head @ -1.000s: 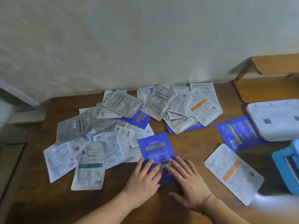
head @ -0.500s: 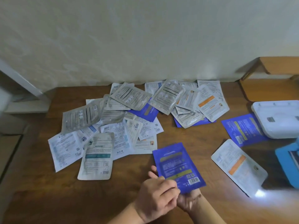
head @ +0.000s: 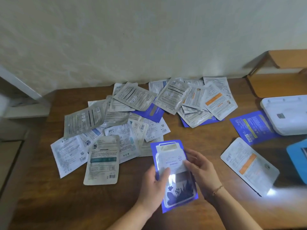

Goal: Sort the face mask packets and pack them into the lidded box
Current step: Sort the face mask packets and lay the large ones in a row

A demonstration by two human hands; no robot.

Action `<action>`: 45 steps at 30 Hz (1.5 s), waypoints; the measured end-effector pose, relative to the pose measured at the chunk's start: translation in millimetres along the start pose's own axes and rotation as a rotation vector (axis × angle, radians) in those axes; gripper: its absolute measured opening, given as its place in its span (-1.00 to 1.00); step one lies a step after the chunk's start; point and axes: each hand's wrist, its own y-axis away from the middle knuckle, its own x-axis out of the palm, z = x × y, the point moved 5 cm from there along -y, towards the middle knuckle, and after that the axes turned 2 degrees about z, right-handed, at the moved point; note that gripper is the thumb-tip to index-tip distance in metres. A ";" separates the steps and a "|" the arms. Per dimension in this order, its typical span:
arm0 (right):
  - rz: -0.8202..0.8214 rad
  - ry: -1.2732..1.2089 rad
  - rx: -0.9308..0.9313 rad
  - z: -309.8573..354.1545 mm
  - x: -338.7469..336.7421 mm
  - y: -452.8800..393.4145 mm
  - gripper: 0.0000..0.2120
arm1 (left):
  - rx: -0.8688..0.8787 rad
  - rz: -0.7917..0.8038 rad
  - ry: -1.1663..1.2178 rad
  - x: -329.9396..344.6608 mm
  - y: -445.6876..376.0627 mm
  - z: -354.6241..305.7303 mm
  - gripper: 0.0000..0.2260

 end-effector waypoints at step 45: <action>-0.431 1.306 -0.353 -42.4 -85.5 -44.1 -0.37 | 0.472 0.392 -1.507 -7.6 -72.6 53.5 -0.30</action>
